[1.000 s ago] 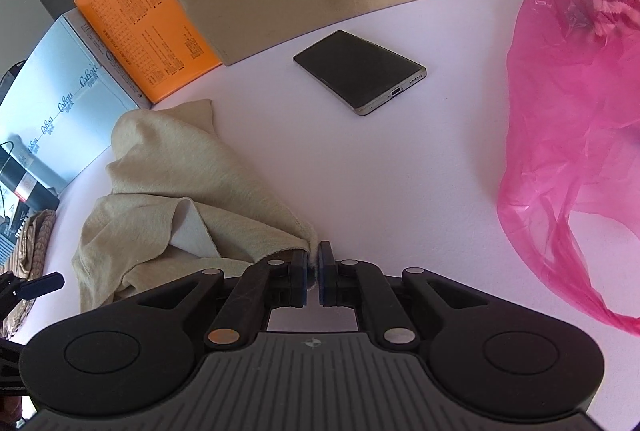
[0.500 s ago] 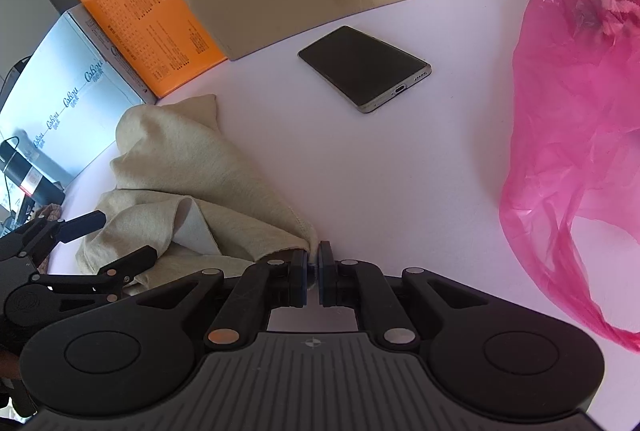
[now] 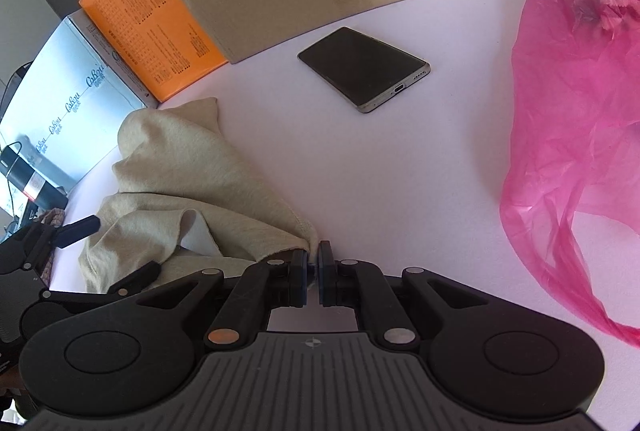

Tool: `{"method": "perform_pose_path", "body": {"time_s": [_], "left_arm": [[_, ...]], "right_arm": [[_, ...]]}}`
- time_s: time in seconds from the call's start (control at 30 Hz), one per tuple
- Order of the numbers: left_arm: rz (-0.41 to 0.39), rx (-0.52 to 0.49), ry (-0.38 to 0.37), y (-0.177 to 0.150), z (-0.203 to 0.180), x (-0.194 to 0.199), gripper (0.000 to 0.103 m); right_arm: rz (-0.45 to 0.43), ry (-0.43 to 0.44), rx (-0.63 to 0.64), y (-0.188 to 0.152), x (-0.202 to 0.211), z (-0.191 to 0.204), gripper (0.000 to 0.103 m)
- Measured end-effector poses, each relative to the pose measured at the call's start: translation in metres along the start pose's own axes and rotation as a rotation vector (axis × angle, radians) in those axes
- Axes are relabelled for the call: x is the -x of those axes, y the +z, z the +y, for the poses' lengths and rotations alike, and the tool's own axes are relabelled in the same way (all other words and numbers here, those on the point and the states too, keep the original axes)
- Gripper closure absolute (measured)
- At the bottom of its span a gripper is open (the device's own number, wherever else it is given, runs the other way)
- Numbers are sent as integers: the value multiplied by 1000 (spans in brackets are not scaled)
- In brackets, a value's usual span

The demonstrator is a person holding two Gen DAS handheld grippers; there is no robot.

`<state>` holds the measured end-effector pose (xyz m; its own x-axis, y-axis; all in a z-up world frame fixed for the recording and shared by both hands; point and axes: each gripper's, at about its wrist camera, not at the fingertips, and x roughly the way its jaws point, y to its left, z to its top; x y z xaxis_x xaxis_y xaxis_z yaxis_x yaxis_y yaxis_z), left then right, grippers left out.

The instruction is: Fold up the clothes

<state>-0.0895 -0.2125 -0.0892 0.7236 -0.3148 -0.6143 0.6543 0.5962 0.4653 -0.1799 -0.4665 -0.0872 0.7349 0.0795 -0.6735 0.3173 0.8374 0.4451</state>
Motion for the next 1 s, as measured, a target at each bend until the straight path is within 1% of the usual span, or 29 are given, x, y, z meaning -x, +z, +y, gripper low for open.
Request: {"method": "perform_pose_path", "body": {"time_s": [0.1,0.2,0.3,0.33,0.4,0.5,0.6,0.63,0.7,0.73,0.77,0.93,1.0], "left_arm": [[20,50,72,-23,21,8,17],[42,114,85,-45,41,20,17],[27,120,96,-60,45,38,17],[29,113,109,-64,44,42,20],[39,125,110,-70,44,43,21],[57,192,99,-72,48,39,31],[44,225,108,-69,51,43,48],[16,245,102,-68,53,49,48],[-28,272,63,-65,57,56,47],[-46,283,42,-63,58,58,42],[-45,280,37,-62,57,57,40],[43,215,23,-61,41,42,40],[57,181,31,-62,34,40,40]], "right_arm": [[-2,7,-1,0,0,-1,99],[-3,11,4,0,0,-2,99],[-2,11,13,0,0,-1,99],[-1,12,16,0,0,-1,99],[1,14,23,0,0,-1,99],[0,15,26,0,0,0,99],[1,18,28,0,1,0,99],[2,19,28,0,1,0,99],[-2,20,29,0,1,0,99],[-4,22,26,-1,1,-1,99],[-6,24,22,-1,1,-1,99],[-6,31,17,-1,2,-3,99],[-7,34,15,-1,2,-3,99]]}}
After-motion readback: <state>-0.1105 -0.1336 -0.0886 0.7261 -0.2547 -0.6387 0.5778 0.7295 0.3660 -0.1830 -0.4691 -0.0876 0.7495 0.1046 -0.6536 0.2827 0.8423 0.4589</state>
